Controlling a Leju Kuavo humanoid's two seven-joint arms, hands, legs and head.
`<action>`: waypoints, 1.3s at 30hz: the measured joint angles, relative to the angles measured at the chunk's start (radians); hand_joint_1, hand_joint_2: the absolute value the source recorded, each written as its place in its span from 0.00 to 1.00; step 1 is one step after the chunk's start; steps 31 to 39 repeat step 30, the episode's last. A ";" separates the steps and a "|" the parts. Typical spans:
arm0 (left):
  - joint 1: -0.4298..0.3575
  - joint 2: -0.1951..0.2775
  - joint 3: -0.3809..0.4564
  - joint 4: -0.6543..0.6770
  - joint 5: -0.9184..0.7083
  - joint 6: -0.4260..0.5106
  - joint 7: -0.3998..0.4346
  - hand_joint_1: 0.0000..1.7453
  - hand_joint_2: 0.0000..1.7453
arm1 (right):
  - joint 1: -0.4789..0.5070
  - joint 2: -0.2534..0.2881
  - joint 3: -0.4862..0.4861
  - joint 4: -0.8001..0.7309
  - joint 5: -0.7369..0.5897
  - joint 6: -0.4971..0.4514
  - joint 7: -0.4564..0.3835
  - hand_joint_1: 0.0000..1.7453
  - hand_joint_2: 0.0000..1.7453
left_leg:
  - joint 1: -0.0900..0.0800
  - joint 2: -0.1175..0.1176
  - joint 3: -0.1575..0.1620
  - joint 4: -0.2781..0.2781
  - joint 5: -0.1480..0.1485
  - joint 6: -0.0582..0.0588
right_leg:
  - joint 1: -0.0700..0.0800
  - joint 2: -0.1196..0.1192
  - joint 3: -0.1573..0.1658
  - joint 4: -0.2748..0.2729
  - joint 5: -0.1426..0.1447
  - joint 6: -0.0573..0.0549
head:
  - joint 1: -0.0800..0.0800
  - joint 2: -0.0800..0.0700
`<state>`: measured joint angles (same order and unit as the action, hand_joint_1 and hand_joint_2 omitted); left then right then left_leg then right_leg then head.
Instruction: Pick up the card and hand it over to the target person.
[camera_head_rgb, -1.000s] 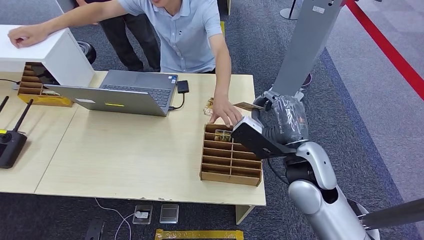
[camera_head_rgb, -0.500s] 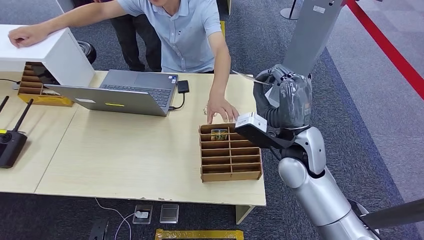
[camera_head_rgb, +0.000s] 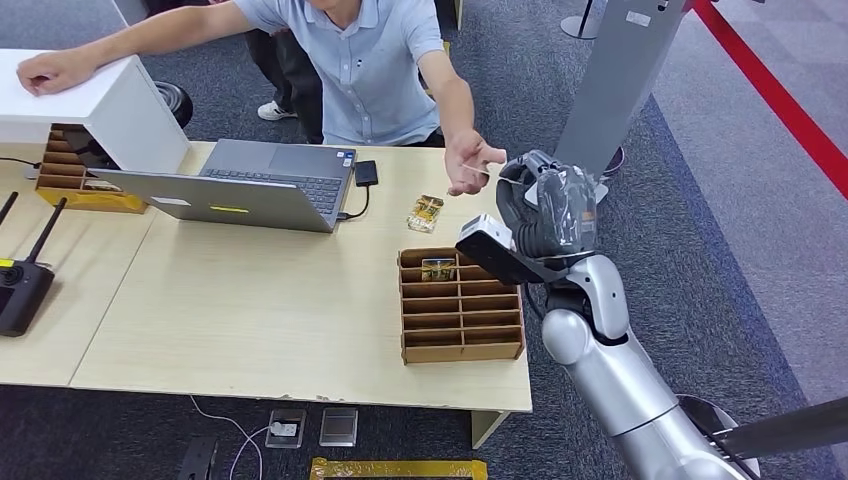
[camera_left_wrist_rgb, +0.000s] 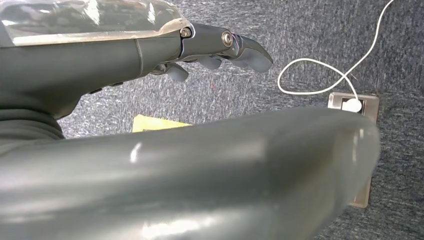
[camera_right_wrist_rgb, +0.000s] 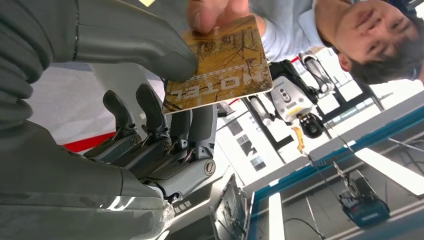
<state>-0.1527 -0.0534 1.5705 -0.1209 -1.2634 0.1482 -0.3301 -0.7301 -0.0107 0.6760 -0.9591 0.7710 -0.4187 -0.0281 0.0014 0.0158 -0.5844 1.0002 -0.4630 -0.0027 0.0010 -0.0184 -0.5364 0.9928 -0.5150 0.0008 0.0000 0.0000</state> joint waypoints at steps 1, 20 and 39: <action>0.000 0.000 0.000 0.000 0.000 0.000 0.000 0.00 0.00 | 0.000 0.001 0.000 0.002 -0.001 0.000 0.000 0.81 1.00 | 0.000 0.000 0.000 0.000 0.000 0.000 | 0.000 0.000 0.000 0.000 0.000 0.000 | 0.000 0.000; 0.000 0.006 0.000 -0.001 0.011 0.002 -0.014 0.00 0.00 | 0.040 -0.025 -0.026 -0.072 -0.065 0.014 -0.007 0.00 1.00 | 0.000 -0.001 -0.003 0.002 -0.001 0.000 | 0.001 -0.003 -0.002 0.002 -0.001 0.000 | 0.000 0.000; 0.000 0.012 0.000 -0.001 0.037 0.007 -0.005 0.00 0.00 | 0.178 -0.087 -0.123 -0.272 -0.627 0.247 -0.102 0.00 1.00 | 0.001 -0.005 -0.003 0.002 0.000 0.000 | 0.001 -0.006 -0.001 0.001 -0.002 0.000 | 0.000 0.000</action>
